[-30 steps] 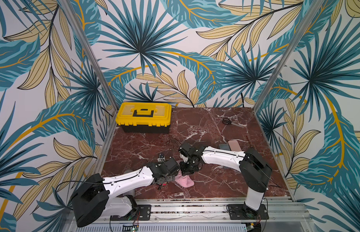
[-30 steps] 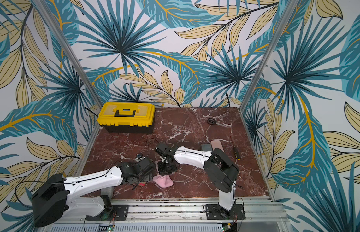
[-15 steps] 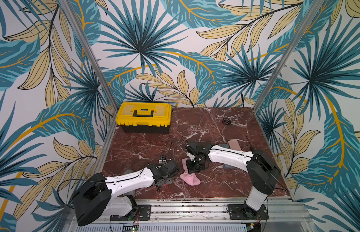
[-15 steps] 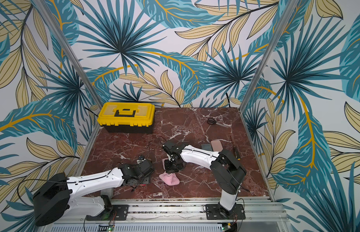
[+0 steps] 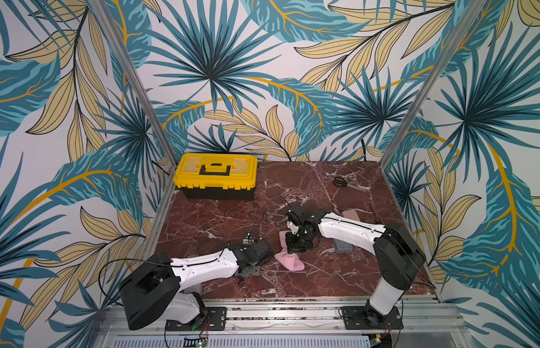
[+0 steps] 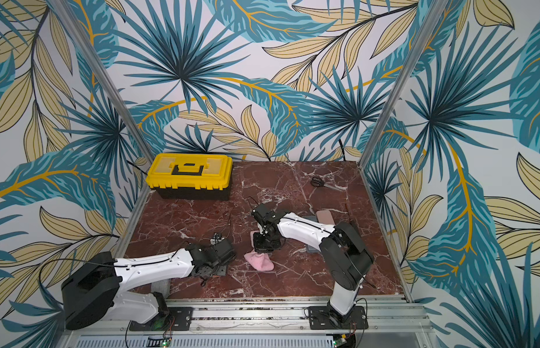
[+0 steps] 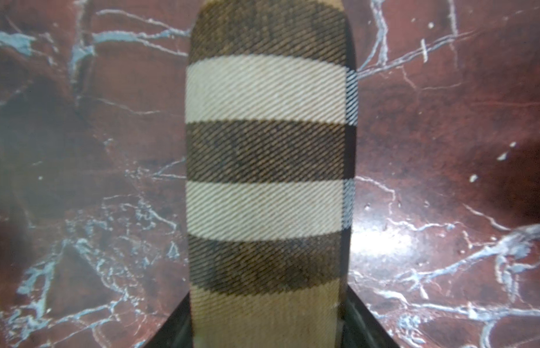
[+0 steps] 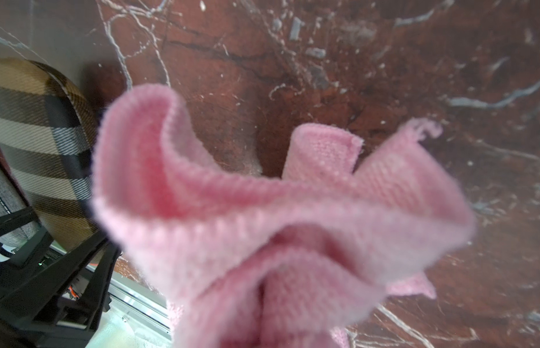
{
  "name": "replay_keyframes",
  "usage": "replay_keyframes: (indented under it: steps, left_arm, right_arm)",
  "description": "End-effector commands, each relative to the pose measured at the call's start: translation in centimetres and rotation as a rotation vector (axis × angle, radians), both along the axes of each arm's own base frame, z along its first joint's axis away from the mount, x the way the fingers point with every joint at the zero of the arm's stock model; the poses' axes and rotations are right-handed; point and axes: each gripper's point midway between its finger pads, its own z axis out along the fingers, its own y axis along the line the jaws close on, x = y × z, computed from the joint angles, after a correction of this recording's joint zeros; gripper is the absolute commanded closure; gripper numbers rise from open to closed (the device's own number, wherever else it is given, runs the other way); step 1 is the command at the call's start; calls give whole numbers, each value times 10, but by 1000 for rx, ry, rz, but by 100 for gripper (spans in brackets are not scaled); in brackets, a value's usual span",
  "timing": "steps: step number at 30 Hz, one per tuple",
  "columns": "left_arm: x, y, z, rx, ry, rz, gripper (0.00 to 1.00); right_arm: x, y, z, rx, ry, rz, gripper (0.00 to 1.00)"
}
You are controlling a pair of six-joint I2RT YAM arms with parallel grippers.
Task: Wipe the eyeglass case
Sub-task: Pick up the eyeglass case from the center of the board, then wipe the dirt from the eyeglass case.
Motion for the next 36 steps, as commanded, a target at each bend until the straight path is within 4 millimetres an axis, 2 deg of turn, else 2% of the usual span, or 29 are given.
replay_keyframes:
  steps: [1,8,12,16,18,20,24,28,31,34,36]
  left_arm:
    - [3,-19,3,-83,1,-39,49]
    - [13,-66,35,-272,2,-162,54]
    - [22,-111,54,-423,26,-260,56]
    - [32,-167,69,-632,32,-373,69]
    - [34,-181,70,-704,55,-407,77]
    - [35,-187,67,-759,80,-428,81]
    - [42,-178,54,-897,127,-387,88]
    - [45,-169,41,-996,178,-349,91]
    - [43,-163,28,-1000,227,-326,91]
    - [44,-156,20,-1002,257,-293,92]
    - [45,-154,18,-1026,263,-284,92]
  right_arm:
    - [-6,-10,-3,-12,20,6,100]
    - [12,-39,-2,-75,-9,-33,100]
    - [23,-63,-1,-138,-30,-71,100]
    - [37,-88,-5,-184,-33,-148,100]
    - [44,-95,-6,-198,-32,-177,100]
    - [50,-102,-5,-213,-38,-209,100]
    - [61,-117,-2,-230,-57,-281,100]
    - [69,-110,-3,-212,-38,-314,100]
    - [86,-112,3,-234,-92,-353,100]
    - [103,-98,13,-184,-108,-367,100]
    - [102,-93,5,-180,-72,-369,100]
